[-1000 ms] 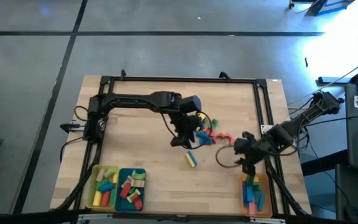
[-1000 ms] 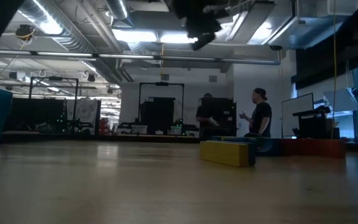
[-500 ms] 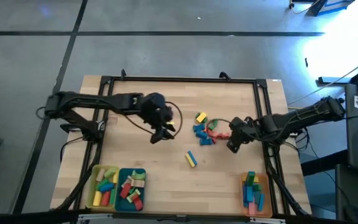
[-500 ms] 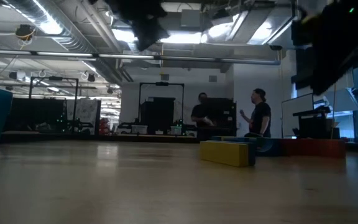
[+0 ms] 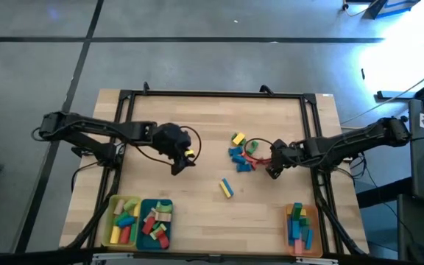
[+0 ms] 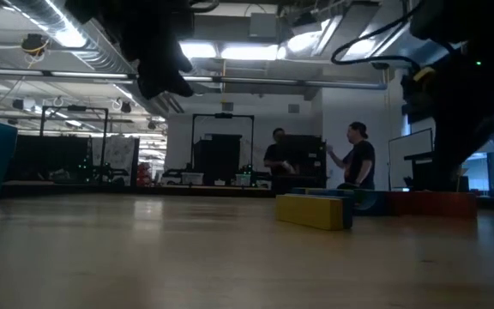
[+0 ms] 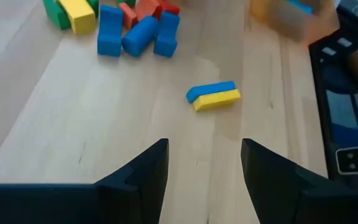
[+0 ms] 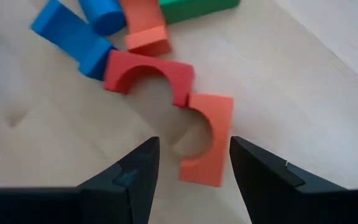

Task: Sort blocks by size
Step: Put the orange arch block into the blue bin

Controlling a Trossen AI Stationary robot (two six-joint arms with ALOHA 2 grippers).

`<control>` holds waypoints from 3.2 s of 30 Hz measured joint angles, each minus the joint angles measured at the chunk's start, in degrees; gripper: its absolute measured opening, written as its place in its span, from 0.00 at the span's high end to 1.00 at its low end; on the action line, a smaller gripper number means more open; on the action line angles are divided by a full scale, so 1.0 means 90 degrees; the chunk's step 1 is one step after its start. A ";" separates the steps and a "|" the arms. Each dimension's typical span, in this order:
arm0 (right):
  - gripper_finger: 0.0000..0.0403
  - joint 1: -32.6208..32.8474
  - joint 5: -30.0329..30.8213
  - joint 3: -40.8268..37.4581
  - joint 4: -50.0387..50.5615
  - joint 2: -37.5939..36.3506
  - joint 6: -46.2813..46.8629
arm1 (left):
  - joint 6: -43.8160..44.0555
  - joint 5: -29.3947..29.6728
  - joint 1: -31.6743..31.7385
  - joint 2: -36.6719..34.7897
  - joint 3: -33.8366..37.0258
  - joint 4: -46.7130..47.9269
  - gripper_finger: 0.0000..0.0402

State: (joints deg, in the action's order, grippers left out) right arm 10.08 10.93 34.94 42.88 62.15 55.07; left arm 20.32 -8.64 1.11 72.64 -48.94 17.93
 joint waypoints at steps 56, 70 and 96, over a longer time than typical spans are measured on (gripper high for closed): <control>0.86 0.0000 -0.0870 0.1991 0.0807 0.1248 -0.1459 | -0.0699 0.0615 -0.0547 0.0215 0.0292 -0.2132 0.55; 0.87 0.0000 -0.2789 0.2377 -0.1865 0.1248 -0.1834 | -0.4994 0.0702 -0.1368 0.1548 0.0262 -0.5658 0.55; 0.87 0.0003 -0.4041 0.2382 -0.3704 0.2222 -0.1823 | -0.4428 0.0157 -0.1340 0.2960 -0.0168 -0.7323 0.55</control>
State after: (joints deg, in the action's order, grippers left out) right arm 10.11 -25.43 56.38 9.55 82.15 38.66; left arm -19.53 -7.23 -10.95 99.28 -50.46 -47.97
